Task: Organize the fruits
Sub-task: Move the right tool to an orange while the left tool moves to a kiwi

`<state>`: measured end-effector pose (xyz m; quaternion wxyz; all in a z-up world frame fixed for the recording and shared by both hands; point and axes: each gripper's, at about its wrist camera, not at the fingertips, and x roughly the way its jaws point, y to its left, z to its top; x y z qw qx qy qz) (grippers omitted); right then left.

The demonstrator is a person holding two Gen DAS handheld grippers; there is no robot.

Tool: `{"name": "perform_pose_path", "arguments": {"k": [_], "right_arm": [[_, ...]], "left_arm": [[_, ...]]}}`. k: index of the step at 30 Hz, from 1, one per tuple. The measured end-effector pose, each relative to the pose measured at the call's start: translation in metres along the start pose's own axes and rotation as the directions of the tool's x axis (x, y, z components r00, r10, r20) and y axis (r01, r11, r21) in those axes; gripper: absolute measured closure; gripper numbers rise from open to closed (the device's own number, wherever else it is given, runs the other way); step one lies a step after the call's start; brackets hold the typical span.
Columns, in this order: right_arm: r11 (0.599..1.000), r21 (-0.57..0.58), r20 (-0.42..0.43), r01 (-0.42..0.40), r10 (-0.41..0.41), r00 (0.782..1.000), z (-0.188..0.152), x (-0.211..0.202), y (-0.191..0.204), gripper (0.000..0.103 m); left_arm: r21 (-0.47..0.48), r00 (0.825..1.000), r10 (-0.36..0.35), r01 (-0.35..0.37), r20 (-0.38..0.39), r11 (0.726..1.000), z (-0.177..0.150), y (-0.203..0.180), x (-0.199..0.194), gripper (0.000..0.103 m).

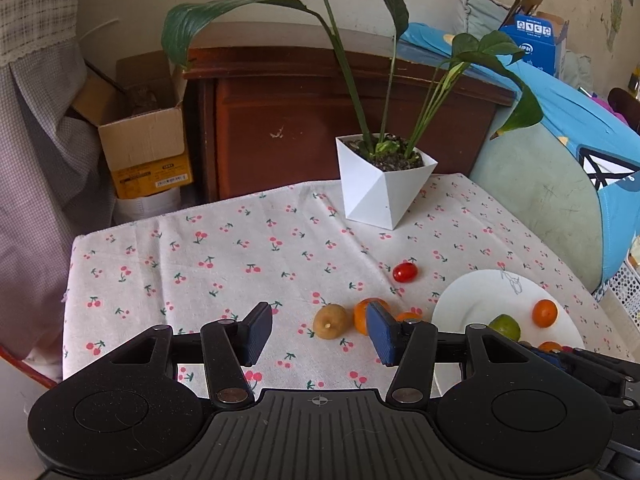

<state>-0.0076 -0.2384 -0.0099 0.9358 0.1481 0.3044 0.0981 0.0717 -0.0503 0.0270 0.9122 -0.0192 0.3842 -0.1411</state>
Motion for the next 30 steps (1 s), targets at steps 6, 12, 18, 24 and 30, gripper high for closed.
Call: {"name": "perform_pose_path", "arguments": {"k": [6, 12, 18, 24, 30], "right_arm": [[0.999, -0.033, -0.019, 0.003, -0.004, 1.0, 0.0, 0.02, 0.007, 0.066], [0.995, -0.1, -0.025, 0.01, -0.012, 1.0, 0.006, 0.04, 0.014, 0.066], [0.977, -0.207, -0.026, 0.047, -0.054, 0.998, 0.01, 0.056, 0.021, 0.066], [0.961, -0.27, -0.031, 0.061, -0.072, 0.997, 0.011, 0.066, 0.021, 0.068], [0.929, -0.366, -0.067, 0.05, -0.079, 0.995, 0.002, 0.07, 0.032, 0.071]], "left_arm": [[-0.07, 0.999, 0.015, -0.017, -0.035, 0.997, -0.004, 0.012, 0.011, 0.053], [-0.135, 0.998, -0.003, -0.004, -0.056, 0.991, -0.002, 0.023, 0.015, 0.053], [-0.171, 0.998, -0.013, 0.001, -0.068, 0.985, 0.0, 0.033, 0.018, 0.053], [-0.172, 0.996, -0.013, -0.001, -0.084, 0.985, -0.003, 0.035, 0.022, 0.053], [-0.157, 0.997, -0.028, 0.015, -0.078, 0.988, -0.002, 0.033, 0.023, 0.053]]}}
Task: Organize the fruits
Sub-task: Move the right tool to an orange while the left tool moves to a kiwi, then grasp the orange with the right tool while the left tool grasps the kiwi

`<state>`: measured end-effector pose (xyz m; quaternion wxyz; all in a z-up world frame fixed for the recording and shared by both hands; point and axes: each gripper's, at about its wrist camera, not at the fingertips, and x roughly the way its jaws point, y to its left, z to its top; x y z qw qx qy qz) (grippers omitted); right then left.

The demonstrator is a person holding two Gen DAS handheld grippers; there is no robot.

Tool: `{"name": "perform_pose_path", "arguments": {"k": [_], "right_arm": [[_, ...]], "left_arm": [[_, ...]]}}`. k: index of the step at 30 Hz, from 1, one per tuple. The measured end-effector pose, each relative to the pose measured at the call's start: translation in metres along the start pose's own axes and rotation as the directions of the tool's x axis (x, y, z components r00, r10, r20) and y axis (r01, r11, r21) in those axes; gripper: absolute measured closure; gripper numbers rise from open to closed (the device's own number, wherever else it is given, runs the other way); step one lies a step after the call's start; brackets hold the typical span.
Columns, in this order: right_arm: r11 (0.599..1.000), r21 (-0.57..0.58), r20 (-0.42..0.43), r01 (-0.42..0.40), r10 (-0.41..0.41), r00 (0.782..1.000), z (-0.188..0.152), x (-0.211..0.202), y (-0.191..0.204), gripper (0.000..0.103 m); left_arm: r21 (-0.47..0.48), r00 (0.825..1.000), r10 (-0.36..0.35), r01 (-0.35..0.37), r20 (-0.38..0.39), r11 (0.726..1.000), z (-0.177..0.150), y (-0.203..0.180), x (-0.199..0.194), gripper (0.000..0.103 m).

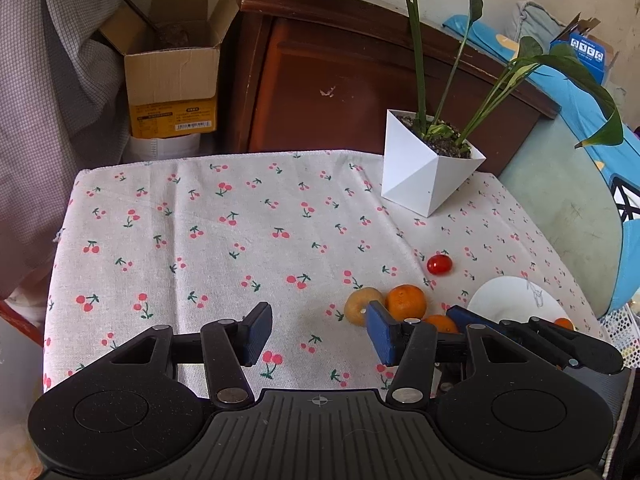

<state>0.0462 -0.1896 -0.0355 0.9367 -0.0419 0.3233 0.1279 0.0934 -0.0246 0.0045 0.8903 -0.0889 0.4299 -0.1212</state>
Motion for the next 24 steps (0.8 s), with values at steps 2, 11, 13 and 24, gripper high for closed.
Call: {"name": "perform_pose_path", "arguments": {"k": [2, 11, 13, 24], "right_arm": [[1.0, -0.025, 0.001, 0.012, -0.012, 1.0, -0.002, -0.002, 0.006, 0.072], [0.999, 0.014, -0.011, -0.049, 0.049, 0.999, -0.01, -0.019, 0.012, 0.072], [0.998, 0.026, -0.01, -0.055, 0.055, 0.998, -0.012, -0.024, 0.011, 0.072], [0.994, 0.087, -0.019, -0.062, 0.064, 0.998, -0.017, -0.03, 0.007, 0.072]], "left_arm": [[0.003, 1.0, -0.005, 0.005, 0.003, 1.0, 0.0, 0.0, 0.0, 0.053], [0.099, 1.0, -0.024, 0.024, 0.0, 0.995, -0.005, -0.01, 0.007, 0.055], [0.141, 1.0, -0.026, 0.026, 0.0, 0.99, -0.007, -0.012, 0.009, 0.055], [0.233, 0.995, -0.099, 0.095, 0.01, 0.968, -0.013, -0.009, 0.023, 0.056]]}}
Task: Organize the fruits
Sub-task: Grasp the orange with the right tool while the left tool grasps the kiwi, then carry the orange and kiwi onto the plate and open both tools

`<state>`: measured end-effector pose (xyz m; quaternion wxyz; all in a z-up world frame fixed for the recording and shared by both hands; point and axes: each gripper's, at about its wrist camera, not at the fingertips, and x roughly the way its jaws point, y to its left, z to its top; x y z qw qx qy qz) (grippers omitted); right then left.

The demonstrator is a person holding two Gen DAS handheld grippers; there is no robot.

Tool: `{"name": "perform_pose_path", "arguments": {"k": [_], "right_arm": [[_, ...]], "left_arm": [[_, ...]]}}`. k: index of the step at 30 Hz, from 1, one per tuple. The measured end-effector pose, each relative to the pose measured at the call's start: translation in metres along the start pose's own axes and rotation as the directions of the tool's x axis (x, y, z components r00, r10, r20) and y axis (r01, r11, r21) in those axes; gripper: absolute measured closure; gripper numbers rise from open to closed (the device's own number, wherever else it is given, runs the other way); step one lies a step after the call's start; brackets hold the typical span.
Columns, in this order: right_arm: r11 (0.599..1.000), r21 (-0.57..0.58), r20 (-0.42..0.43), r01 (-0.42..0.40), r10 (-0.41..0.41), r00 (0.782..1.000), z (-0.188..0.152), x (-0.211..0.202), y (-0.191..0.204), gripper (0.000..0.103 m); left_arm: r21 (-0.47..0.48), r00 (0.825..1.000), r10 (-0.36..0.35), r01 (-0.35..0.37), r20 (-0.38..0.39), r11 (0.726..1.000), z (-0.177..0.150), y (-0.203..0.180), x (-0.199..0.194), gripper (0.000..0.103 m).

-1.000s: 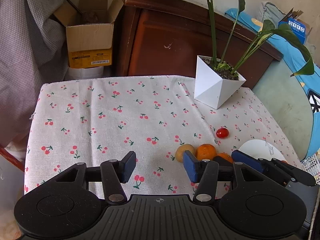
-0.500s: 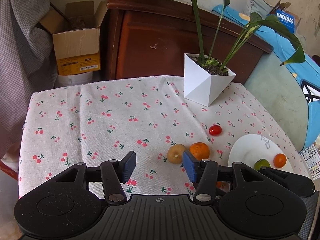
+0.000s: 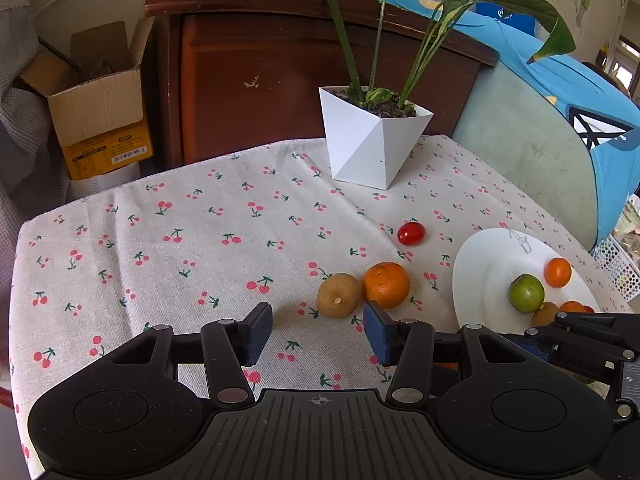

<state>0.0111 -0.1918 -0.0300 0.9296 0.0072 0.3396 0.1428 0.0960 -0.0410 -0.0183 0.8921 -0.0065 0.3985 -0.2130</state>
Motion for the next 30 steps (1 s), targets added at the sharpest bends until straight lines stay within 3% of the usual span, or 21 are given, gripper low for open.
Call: {"name": "perform_pose_path", "arguments": {"k": [6, 14, 17, 22, 30], "right_arm": [[1.0, 0.006, -0.006, -0.002, 0.002, 1.0, -0.002, 0.002, 0.001, 0.072], [1.0, 0.028, -0.007, -0.011, 0.011, 1.0, -0.002, 0.005, -0.002, 0.072], [0.999, 0.032, -0.006, -0.011, 0.012, 1.0, -0.002, 0.005, -0.002, 0.072], [0.999, 0.037, -0.004, -0.007, 0.007, 1.0, -0.002, 0.005, -0.001, 0.072], [0.999, 0.042, 0.027, -0.006, 0.005, 1.0, 0.006, -0.005, 0.005, 0.072]], "left_arm": [[0.041, 0.999, -0.041, 0.04, 0.024, 0.998, 0.003, 0.001, 0.01, 0.058], [0.113, 0.994, -0.103, 0.098, 0.033, 0.989, 0.001, -0.007, 0.016, 0.073], [0.13, 0.995, -0.097, 0.092, 0.034, 0.987, 0.0, -0.01, 0.015, 0.08], [0.141, 0.996, -0.076, 0.069, 0.044, 0.988, -0.001, -0.014, 0.007, 0.081], [0.062, 0.995, -0.04, 0.034, 0.095, 0.997, 0.006, -0.007, -0.029, 0.081]]}}
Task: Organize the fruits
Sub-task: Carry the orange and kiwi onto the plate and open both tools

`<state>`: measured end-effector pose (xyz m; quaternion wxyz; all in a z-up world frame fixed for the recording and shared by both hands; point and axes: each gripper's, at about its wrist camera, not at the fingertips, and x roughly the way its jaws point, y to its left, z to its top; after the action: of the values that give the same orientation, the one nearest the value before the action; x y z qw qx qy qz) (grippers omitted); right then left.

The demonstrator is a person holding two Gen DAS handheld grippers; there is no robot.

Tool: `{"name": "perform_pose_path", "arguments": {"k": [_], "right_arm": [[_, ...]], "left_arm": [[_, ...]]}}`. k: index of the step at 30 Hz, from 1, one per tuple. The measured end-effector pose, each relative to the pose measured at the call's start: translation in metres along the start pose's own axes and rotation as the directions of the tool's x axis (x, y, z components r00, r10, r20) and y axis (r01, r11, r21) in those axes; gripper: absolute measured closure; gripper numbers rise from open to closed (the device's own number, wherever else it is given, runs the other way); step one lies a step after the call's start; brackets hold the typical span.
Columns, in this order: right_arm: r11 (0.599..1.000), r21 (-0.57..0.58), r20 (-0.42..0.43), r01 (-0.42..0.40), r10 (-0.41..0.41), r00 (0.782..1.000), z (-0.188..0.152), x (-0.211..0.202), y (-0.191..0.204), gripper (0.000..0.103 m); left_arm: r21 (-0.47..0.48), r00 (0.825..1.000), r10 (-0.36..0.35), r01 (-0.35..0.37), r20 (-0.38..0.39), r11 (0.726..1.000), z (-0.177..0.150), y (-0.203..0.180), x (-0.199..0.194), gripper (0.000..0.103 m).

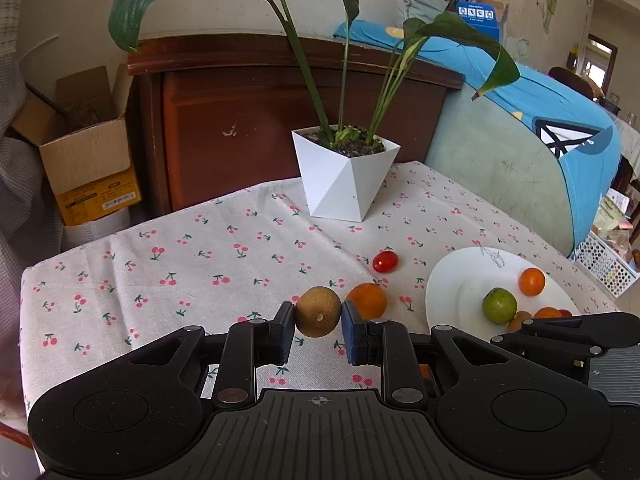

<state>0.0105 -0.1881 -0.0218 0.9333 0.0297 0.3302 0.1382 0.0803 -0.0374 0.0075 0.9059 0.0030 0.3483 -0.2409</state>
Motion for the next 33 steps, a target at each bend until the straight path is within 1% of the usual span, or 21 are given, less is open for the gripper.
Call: {"name": "perform_pose_path", "arguments": {"k": [4, 7, 11, 14, 15, 18, 21, 24, 26, 30, 33], "right_arm": [[1.0, 0.006, 0.012, -0.012, 0.012, 1.0, 0.01, -0.012, 0.0, 0.072], [0.999, 0.027, 0.03, -0.027, 0.026, 0.999, 0.017, -0.028, -0.007, 0.072], [0.998, 0.055, 0.048, -0.035, 0.032, 0.998, 0.024, -0.049, -0.024, 0.072], [0.995, 0.091, 0.06, -0.027, 0.021, 0.998, 0.026, -0.061, -0.046, 0.072], [0.993, 0.118, 0.067, -0.018, 0.01, 0.998, 0.026, -0.064, -0.055, 0.072], [0.981, 0.188, 0.078, 0.042, -0.057, 0.995, 0.024, -0.067, -0.078, 0.072], [0.963, 0.257, 0.073, 0.085, -0.107, 0.992, 0.02, -0.065, -0.098, 0.072], [0.951, 0.284, 0.068, 0.12, -0.145, 0.987, 0.016, -0.064, -0.109, 0.072], [0.942, 0.31, 0.061, 0.129, -0.155, 0.986, 0.013, -0.064, -0.118, 0.072], [0.91, 0.397, 0.055, 0.121, -0.155, 0.986, 0.008, -0.063, -0.135, 0.072], [0.906, 0.402, 0.051, 0.134, -0.168, 0.984, 0.006, -0.061, -0.14, 0.072]], "left_arm": [[-0.045, 1.0, -0.004, 0.004, 0.016, 0.999, 0.001, 0.001, -0.018, 0.081], [-0.04, 1.0, -0.008, 0.009, 0.028, 0.999, 0.0, -0.005, -0.03, 0.081], [-0.052, 0.998, -0.044, 0.046, 0.044, 0.998, 0.004, -0.015, -0.035, 0.081], [-0.034, 0.997, -0.07, 0.071, 0.04, 0.997, 0.006, -0.028, -0.031, 0.081], [-0.032, 0.996, -0.081, 0.082, 0.035, 0.996, 0.006, -0.033, -0.029, 0.081], [-0.044, 0.993, -0.112, 0.113, 0.024, 0.993, 0.008, -0.044, -0.021, 0.08], [-0.044, 0.992, -0.126, 0.127, 0.017, 0.991, 0.009, -0.059, -0.012, 0.08], [-0.058, 0.99, -0.143, 0.143, -0.004, 0.988, 0.009, -0.069, -0.002, 0.08], [-0.067, 0.989, -0.146, 0.144, -0.022, 0.987, 0.007, -0.074, 0.005, 0.08], [-0.074, 0.988, -0.146, 0.142, -0.053, 0.987, 0.003, -0.084, 0.017, 0.08], [-0.07, 0.987, -0.148, 0.143, -0.067, 0.987, 0.0, -0.091, 0.022, 0.08]]}}
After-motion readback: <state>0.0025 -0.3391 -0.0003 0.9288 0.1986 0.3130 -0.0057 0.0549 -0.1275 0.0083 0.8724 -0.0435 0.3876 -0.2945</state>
